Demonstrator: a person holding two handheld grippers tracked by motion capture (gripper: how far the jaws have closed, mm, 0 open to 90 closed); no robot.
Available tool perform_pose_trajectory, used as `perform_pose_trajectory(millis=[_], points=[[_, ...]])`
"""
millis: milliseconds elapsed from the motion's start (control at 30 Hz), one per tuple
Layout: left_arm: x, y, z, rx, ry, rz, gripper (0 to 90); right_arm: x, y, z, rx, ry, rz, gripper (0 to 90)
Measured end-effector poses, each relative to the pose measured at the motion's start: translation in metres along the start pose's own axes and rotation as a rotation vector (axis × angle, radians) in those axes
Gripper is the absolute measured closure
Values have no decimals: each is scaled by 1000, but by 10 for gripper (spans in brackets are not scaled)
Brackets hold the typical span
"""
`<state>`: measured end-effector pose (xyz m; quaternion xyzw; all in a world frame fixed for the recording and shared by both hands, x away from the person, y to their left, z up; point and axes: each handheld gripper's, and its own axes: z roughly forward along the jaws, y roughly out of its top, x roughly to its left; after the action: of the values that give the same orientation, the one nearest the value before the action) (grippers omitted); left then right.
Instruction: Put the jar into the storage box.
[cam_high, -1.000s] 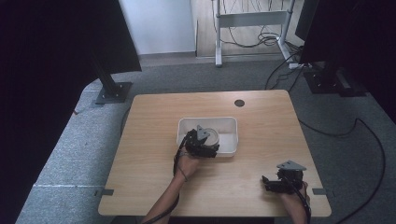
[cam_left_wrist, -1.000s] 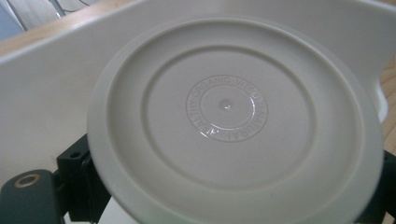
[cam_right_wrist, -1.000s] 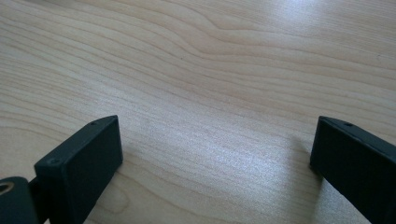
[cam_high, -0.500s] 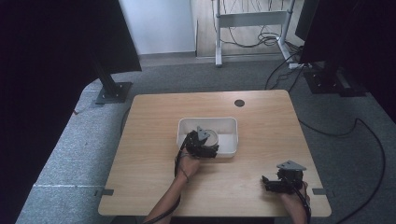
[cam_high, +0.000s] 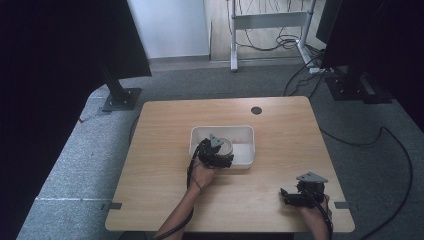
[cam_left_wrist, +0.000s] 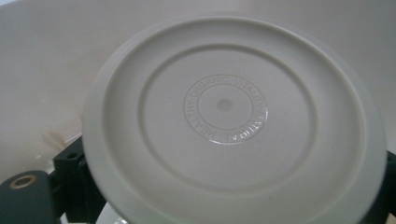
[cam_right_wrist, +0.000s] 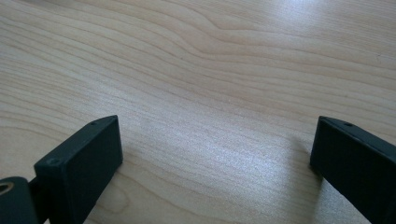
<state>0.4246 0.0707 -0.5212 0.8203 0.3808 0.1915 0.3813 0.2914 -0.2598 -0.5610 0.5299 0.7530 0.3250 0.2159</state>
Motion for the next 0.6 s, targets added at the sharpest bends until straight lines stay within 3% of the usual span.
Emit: perform_pose_trajectory(millis=[267,600], points=[[-3,-1,-3,-10,3,3,35,0,0,0,0,0,0,19],[-4,0,-13,-23,15,46,35,0,0,0,0,0,-1,18]])
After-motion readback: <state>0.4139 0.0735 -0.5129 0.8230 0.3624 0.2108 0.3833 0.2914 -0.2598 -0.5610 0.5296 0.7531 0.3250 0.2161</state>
